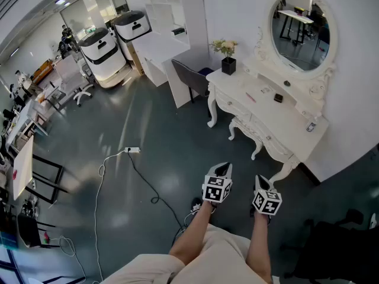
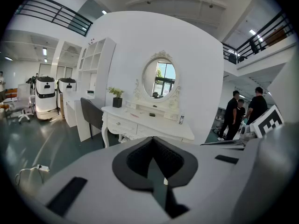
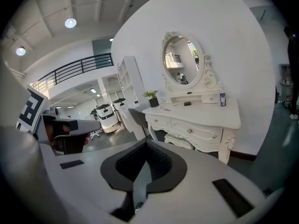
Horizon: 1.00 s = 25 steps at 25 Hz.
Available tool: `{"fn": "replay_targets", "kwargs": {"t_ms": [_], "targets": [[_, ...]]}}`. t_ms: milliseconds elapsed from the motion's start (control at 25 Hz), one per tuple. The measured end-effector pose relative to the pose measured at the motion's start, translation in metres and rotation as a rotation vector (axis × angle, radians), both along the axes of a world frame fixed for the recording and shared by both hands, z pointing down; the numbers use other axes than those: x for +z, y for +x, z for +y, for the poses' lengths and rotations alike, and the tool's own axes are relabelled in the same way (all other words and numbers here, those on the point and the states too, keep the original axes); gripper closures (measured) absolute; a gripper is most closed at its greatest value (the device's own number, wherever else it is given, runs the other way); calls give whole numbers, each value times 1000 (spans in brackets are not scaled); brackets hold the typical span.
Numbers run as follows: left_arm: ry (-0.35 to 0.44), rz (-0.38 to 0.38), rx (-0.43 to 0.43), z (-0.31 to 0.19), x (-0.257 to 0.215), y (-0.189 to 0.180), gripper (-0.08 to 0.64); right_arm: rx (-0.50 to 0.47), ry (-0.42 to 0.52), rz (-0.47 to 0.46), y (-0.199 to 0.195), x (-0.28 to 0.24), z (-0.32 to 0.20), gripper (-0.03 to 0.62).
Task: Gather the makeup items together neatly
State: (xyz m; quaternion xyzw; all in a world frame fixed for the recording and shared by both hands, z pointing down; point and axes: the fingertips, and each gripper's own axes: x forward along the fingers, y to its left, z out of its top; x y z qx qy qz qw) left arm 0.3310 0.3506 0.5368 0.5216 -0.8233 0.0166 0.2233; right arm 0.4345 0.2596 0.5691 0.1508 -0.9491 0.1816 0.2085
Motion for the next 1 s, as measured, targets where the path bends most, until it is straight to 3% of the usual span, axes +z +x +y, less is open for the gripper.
{"fn": "replay_targets", "kwargs": {"t_ms": [480, 720, 1000], "targets": [[-9, -17, -1, 2, 2, -1, 545, 8, -20, -60, -10, 0, -3, 549], [14, -7, -12, -7, -6, -31, 545, -20, -13, -55, -35, -6, -2, 548], [41, 2, -14, -48, -13, -75, 545, -19, 4, -16, -66, -6, -36, 548]]}}
